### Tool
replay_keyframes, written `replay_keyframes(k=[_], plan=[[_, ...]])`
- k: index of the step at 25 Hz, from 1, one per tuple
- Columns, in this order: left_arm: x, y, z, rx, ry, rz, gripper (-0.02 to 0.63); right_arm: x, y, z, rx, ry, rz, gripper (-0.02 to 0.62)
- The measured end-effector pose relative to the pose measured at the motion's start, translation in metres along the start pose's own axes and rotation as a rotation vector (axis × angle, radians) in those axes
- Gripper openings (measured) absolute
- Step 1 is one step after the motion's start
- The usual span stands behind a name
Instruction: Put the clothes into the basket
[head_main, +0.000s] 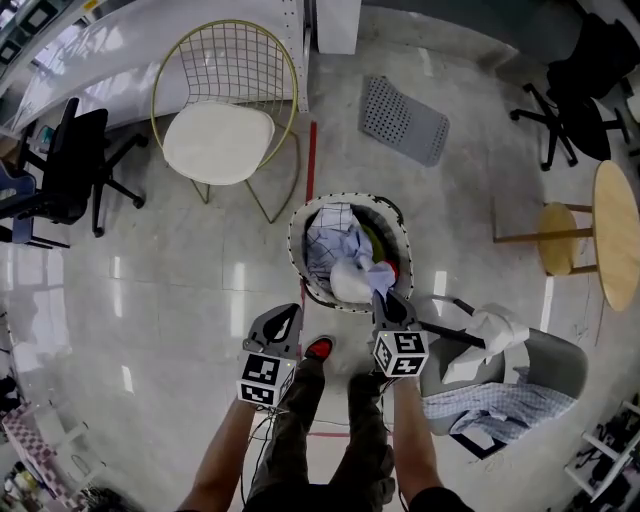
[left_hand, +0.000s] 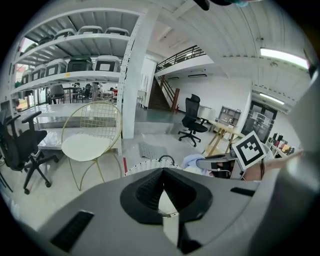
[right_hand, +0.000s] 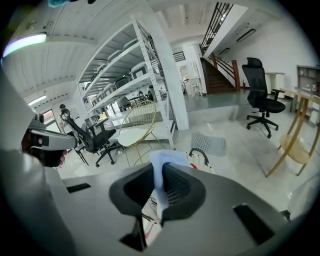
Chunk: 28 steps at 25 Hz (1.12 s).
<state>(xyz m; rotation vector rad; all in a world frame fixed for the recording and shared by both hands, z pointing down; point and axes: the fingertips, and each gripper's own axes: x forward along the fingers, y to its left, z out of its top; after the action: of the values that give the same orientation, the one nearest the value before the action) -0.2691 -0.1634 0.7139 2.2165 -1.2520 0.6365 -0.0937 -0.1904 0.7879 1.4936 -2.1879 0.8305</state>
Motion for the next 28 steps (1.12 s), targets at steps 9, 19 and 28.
replay_keyframes(k=[9,19,28], plan=[[-0.001,-0.004,0.001,0.000,0.005,0.003,0.006,0.003,0.002,-0.012,0.009,0.051,0.021,0.236],[-0.009,-0.011,-0.002,-0.008,0.000,0.020,0.006,0.000,-0.001,-0.025,0.022,0.120,0.036,0.253],[-0.013,-0.010,-0.017,-0.034,0.005,0.041,0.006,0.010,-0.005,-0.043,0.004,0.179,0.053,0.253]])
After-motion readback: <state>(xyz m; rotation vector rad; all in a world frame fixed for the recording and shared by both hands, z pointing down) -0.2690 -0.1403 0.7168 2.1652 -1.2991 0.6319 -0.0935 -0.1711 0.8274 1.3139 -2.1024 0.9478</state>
